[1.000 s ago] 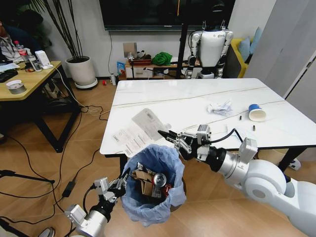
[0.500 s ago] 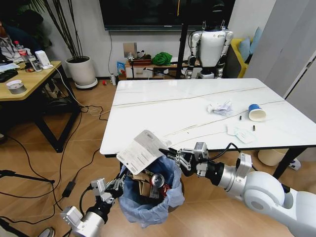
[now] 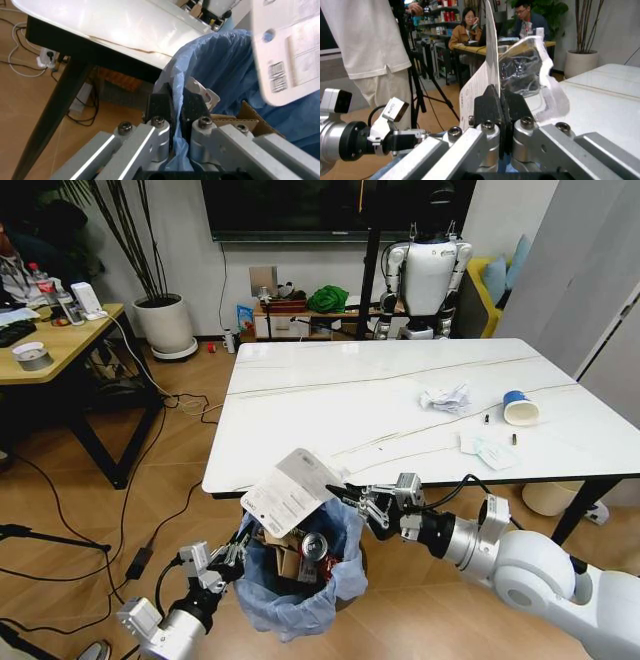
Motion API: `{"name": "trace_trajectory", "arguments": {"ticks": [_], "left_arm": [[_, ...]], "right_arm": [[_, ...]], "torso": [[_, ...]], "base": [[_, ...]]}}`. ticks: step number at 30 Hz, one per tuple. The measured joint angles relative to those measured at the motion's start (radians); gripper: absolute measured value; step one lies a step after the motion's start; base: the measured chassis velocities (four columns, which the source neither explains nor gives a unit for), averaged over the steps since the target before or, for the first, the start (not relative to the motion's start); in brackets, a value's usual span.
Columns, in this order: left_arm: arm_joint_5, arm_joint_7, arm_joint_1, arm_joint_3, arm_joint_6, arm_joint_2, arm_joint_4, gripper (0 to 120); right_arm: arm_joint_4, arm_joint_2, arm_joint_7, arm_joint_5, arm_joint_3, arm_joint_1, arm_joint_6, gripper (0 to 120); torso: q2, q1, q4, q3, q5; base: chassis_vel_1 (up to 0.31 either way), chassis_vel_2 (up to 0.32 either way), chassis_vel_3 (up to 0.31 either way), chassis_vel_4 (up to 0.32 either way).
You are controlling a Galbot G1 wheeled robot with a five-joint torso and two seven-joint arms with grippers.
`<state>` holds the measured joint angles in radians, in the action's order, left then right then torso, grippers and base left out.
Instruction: Pick up the trash bin and place the trash from the table into it.
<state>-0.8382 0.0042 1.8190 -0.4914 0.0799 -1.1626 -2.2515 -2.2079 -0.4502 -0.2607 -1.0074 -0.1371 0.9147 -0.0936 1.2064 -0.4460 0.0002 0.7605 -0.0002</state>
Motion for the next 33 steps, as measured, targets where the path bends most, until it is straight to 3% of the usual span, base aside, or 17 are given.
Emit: {"name": "trace_trajectory", "arguments": {"ticks": [33], "left_arm": [[-0.024, -0.015, -0.007, -0.004, 0.007, -0.004, -0.009, 0]], "right_arm": [[0.009, -0.013, -0.015, 0.039, 0.000, 0.030, -0.017, 0]], "torso": [[0.000, 0.000, -0.0001, 0.000, 0.0002]], "base": [[0.000, 0.000, 0.000, 0.000]]}}
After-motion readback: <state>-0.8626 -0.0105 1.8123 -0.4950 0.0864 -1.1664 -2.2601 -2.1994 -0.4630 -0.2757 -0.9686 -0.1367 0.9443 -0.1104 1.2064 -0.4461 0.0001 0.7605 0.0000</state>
